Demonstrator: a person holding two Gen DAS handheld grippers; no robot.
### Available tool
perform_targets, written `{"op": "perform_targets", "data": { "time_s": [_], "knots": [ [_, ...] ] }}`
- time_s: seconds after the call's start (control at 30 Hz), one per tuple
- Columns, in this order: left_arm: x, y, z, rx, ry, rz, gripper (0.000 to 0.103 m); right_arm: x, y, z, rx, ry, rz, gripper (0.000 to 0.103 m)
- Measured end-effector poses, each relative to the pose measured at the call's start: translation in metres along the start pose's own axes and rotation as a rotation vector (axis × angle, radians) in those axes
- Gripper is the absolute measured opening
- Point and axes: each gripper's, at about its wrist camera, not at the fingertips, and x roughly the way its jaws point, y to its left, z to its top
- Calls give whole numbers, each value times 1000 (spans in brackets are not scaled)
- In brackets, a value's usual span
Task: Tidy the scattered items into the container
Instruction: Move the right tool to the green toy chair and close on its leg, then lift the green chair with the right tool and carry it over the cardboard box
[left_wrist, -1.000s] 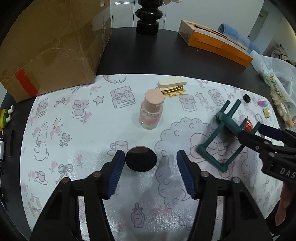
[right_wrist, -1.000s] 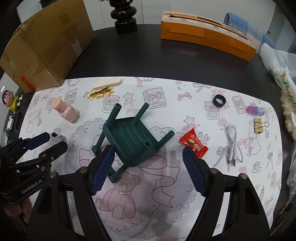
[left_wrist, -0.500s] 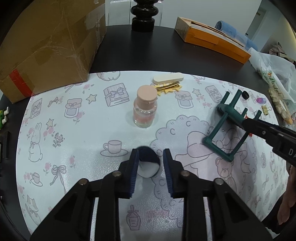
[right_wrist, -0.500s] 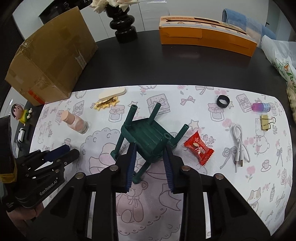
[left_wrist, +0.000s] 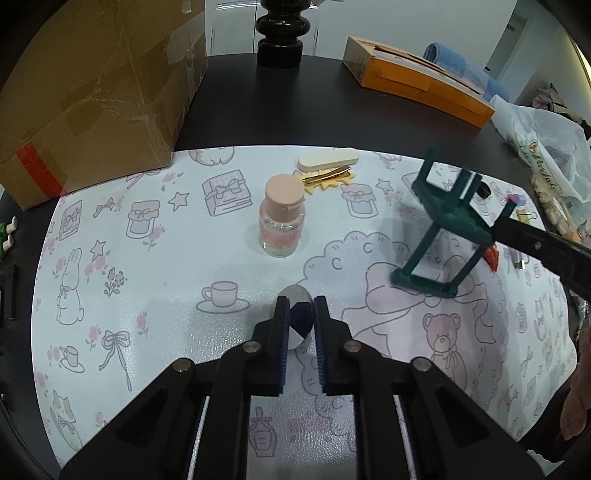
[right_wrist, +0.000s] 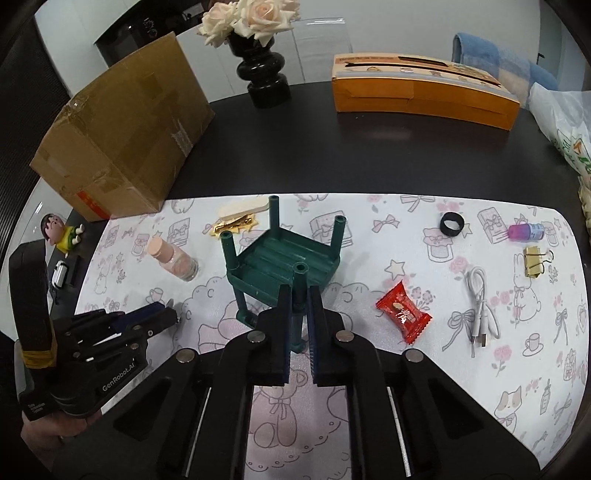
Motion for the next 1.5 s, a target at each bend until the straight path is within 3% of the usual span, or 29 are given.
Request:
{"op": "perform_targets", "data": {
  "time_s": [0.33,0.37,0.43,0.87,1.1,1.23,1.4,1.5],
  "knots": [
    [-7,3,1,-11,-4,-4,6,-4,10,-2,-26,-16,-5,6],
    [-8,3,0,-14,-6,-5,5,-5,11,-2,-27,-17,-8,0],
    [-10,3,-1,-15,-6,-8,3,-8,11,-2,-29,-21,-12,0],
    [-30,-7,-4,4,-34,-14,2,-18,8,-2,14,-28,11,0],
    [-32,-7,-3,2,-41,-16,2,-11,-8,-3,90,9,10,12],
    [-31,-7,-3,2,-36,-16,2,-4,-8,-3,87,16,-10,29],
    [-31,-5,-2,-9,-37,-16,2,-2,-12,-3,99,5,-44,29],
    [-31,-5,-2,-9,-38,-18,2,6,-17,-2,112,39,-19,29]
  ]
}}
